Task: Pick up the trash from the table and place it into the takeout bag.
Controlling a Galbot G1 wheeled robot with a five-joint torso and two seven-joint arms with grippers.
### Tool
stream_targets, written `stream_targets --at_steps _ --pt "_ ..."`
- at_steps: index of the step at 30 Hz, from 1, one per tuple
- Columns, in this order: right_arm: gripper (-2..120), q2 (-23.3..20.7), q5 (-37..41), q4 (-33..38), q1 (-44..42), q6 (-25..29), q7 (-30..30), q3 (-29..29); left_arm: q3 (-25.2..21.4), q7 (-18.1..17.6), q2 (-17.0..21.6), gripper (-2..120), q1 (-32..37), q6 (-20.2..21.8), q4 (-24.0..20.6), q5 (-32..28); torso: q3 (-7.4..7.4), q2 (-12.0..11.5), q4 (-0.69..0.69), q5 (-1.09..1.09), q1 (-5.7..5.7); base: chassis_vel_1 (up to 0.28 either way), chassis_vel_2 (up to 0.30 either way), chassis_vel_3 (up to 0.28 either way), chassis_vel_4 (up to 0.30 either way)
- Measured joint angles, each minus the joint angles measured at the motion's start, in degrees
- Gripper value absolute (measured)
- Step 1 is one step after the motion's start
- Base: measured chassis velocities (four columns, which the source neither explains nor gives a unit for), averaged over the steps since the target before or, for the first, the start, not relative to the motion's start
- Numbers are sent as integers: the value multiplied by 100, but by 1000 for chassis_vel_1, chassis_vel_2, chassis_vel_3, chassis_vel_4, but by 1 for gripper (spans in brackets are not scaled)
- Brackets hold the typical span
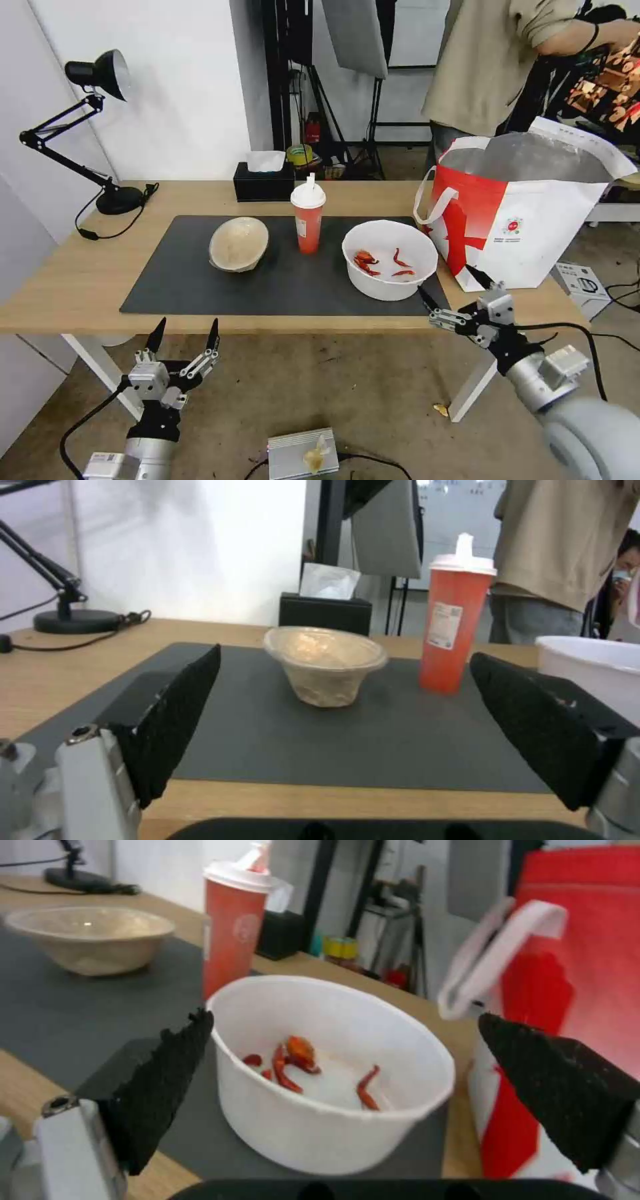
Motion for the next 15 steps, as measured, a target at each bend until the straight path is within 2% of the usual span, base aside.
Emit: stream_targets --at_steps 3,9,13,15 --pt "100 -419 308 -168 527 -70 -38 -213 34 23 -34 100 -58 89 -25 35 0 0 0 0 0 0 0 0 0" --pt "100 -754 581 -451 1294 -143 -63 -687 50 59 -76 100 -112 159 -30 67 0 0 1 -2 0 0 0 0 0" --pt "100 -1022 828 -825 2042 -177 -164 -1355 -16 134 -90 100 -198 272 -16 51 0 0 1 -1 0 0 0 0 0" --pt "100 -1068 878 -920 2232 -195 -197 -1510 -53 146 -91 100 -230 299 -5 32 0 0 0 0 0 0 0 0 0"
